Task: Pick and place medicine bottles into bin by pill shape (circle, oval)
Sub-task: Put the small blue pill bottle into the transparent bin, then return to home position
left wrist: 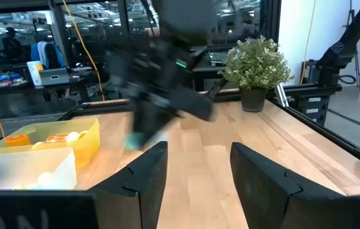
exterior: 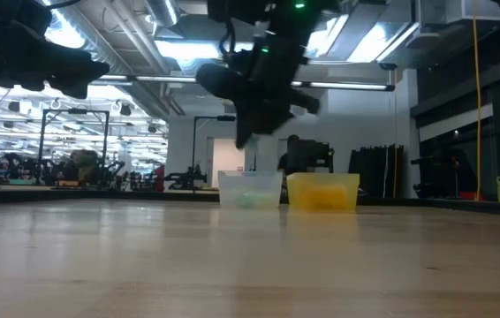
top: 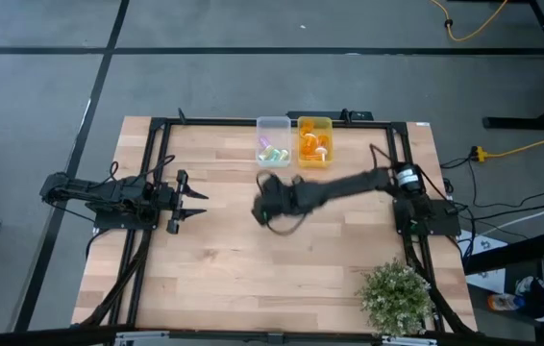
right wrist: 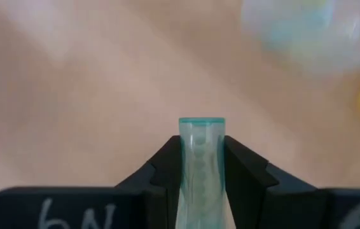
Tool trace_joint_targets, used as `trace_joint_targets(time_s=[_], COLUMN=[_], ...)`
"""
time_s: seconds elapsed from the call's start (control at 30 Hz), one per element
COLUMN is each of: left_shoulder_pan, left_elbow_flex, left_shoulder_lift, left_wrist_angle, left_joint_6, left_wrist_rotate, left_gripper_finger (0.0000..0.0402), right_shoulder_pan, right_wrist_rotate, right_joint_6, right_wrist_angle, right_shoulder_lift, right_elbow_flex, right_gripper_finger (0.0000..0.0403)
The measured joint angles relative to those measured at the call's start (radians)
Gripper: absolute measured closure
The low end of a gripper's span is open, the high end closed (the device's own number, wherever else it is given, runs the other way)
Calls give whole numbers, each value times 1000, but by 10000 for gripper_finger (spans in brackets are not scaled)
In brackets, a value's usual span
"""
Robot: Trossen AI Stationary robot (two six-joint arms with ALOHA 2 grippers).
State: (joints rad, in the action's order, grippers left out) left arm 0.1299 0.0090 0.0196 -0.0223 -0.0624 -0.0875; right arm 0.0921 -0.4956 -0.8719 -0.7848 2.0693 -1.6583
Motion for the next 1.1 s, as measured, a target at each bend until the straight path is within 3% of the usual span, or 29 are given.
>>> trace_joint_targets(time_s=[0.23,0.57,1.1], left_shoulder_pan=[0,0,0], left_elbow_flex=[0,0,0], left_shoulder_lift=[0,0,0], left_wrist_angle=[0,0,0], left_joint_6=[0,0,0], left_wrist_rotate=[0,0,0], left_gripper_finger=[237,237,237], right_shoulder_pan=[-209,-439,-485], right_wrist_rotate=[-1,96,132], right_joint_6=[277,324,328], right_wrist_angle=[39,121,220], right_shoulder_lift=[-5,29,81], right_elbow_flex=[-148,-153,-153], right_gripper_finger=[307,300,220])
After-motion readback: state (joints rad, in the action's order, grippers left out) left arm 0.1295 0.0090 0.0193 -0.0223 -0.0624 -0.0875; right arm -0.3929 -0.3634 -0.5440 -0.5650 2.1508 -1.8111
